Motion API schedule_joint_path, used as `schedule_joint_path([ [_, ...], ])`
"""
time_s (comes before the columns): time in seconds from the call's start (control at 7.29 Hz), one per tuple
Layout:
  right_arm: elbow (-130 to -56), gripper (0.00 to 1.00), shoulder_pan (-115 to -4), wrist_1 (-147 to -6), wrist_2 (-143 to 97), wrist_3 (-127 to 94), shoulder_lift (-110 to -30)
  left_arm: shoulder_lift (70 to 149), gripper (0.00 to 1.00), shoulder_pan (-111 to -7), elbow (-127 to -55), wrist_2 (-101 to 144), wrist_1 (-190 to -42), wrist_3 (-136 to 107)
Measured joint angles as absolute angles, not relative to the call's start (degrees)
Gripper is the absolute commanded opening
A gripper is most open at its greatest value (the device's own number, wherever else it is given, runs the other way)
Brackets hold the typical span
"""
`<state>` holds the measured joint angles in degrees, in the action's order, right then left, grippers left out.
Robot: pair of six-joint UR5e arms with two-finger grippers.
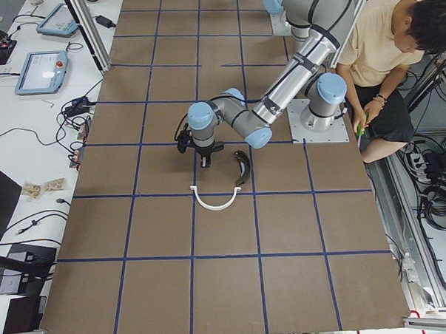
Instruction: Place bearing gear from tray to pile
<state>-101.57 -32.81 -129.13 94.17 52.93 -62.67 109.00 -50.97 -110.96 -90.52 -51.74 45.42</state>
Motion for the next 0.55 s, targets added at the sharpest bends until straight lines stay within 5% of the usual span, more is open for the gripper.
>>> schedule_joint_path([
  [0.55, -101.5, 0.78, -32.9, -129.2, 94.0, 53.0, -62.5, 103.1, 1.00, -55.5, -109.0, -90.5, -59.8, 42.0],
])
